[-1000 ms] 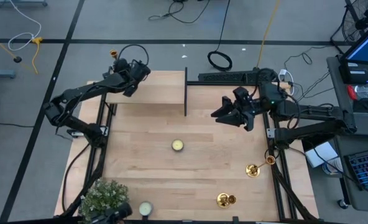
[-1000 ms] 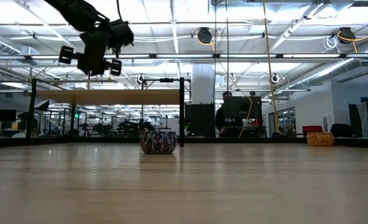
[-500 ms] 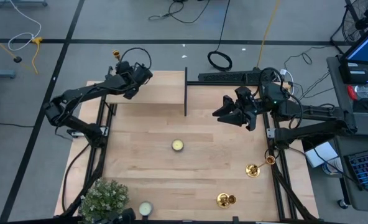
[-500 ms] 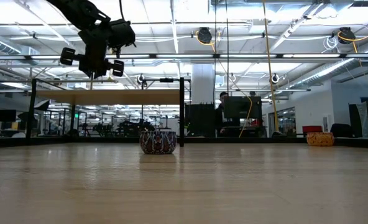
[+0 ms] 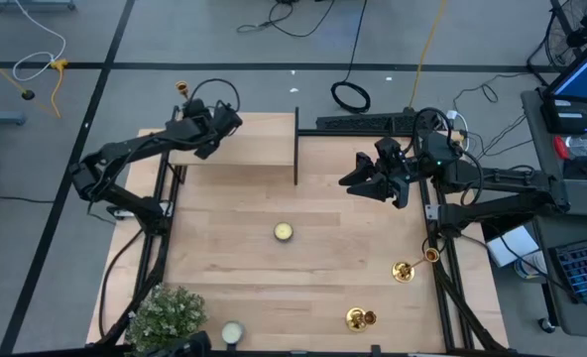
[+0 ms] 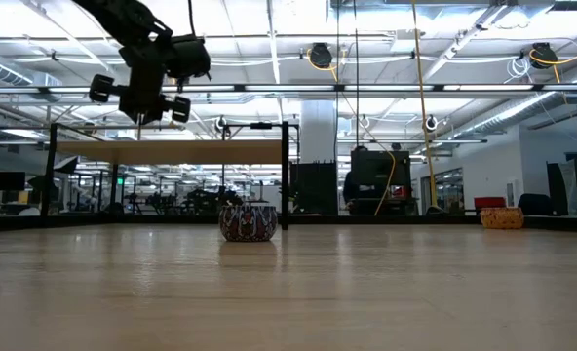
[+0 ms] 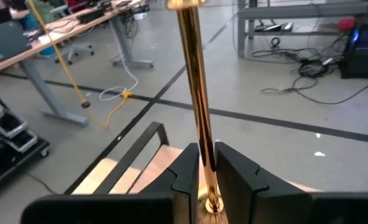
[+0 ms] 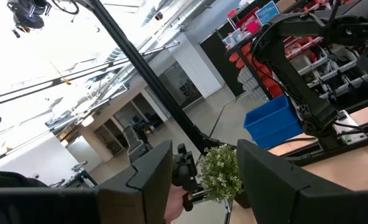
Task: Pick & Place candle stick holders
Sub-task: Put the top gold candle holder on the shelf
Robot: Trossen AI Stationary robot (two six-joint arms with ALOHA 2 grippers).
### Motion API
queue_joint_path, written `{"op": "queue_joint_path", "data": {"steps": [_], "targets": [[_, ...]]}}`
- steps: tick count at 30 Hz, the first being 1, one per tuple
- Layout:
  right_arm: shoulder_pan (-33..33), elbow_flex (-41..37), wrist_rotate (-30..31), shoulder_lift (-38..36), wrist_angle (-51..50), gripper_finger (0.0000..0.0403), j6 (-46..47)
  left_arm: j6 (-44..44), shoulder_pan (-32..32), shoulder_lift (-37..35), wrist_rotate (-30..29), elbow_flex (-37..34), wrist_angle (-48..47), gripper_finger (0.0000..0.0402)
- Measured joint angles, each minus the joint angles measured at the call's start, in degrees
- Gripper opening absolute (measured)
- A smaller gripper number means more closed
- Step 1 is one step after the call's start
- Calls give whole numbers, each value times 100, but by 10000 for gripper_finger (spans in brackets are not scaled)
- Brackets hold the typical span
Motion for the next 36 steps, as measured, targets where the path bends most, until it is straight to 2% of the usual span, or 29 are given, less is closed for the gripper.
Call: {"op": "queue_joint_path", "data": {"steps": [4, 11, 15, 29, 31, 36], "targets": [[0, 0, -6, 0, -2, 178, 1, -103, 14, -28, 72, -4, -46, 81], [0, 0, -6, 0, -1, 178, -15, -120, -39, -38, 68, -4, -11, 152], [0, 0, -5, 0, -2, 178, -17, -140, -90, -52, 67, -4, -9, 177], [0, 0, 7, 0, 22, 178, -20, -293, -521, -358, 86, -4, -64, 182], [0, 0, 9, 0, 25, 178, -37, -282, -610, -446, 209, -4, -71, 182], [0, 0, 11, 0, 25, 178, -83, -364, -879, -660, 965, -2, -283, 181]]}}
